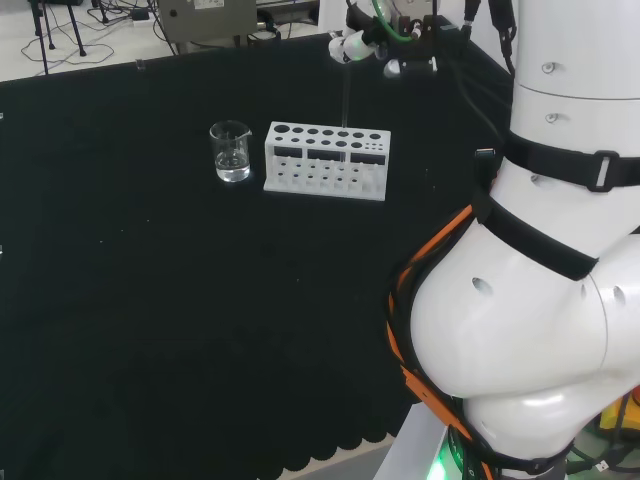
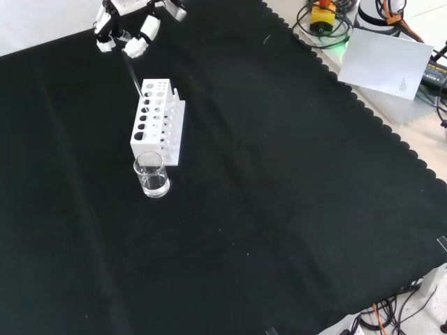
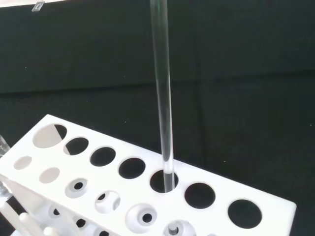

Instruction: Take the glass rod from the white test tube rack.

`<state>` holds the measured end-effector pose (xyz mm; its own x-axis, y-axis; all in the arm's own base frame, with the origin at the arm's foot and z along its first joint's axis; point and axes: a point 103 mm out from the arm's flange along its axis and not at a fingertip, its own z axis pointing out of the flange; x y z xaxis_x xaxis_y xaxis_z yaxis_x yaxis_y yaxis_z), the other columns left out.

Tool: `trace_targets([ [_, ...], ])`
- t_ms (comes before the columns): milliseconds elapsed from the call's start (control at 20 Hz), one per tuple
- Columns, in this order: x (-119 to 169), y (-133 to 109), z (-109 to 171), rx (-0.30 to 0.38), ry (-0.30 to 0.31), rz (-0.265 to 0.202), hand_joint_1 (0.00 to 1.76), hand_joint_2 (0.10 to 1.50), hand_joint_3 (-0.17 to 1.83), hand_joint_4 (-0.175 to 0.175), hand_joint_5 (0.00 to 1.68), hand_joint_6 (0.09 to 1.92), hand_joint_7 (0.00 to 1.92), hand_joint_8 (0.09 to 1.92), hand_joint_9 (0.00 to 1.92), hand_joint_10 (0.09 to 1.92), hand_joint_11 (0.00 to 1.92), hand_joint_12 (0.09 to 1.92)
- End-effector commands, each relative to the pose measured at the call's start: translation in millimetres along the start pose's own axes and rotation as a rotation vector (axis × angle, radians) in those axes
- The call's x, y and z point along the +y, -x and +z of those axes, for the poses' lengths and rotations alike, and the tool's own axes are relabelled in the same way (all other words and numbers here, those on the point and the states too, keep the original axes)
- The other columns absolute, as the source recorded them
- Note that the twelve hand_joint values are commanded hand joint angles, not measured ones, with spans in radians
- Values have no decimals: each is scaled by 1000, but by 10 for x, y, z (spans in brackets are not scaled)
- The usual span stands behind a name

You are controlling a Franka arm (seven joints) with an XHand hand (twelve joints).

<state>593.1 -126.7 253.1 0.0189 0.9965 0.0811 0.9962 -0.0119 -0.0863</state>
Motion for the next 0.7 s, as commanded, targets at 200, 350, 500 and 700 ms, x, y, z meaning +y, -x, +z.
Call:
trace_targets([
  [200, 33, -56, 149, -13, -15, -10, 645, 962, 457, -175, 535, 961, 1101, 1082, 1336, 1057, 759, 1342],
  [350, 24, -85, 205, 4, -21, -20, 662, 958, 462, -175, 541, 963, 1117, 1076, 1354, 1052, 760, 1340],
  [500, 14, -132, 224, -12, -11, -37, 692, 948, 472, -175, 548, 959, 1124, 1074, 1387, 1024, 758, 1339],
  [700, 13, -178, 224, -29, -2, -56, 748, 934, 493, -175, 602, 947, 1162, 1051, 1437, 986, 767, 1327],
])
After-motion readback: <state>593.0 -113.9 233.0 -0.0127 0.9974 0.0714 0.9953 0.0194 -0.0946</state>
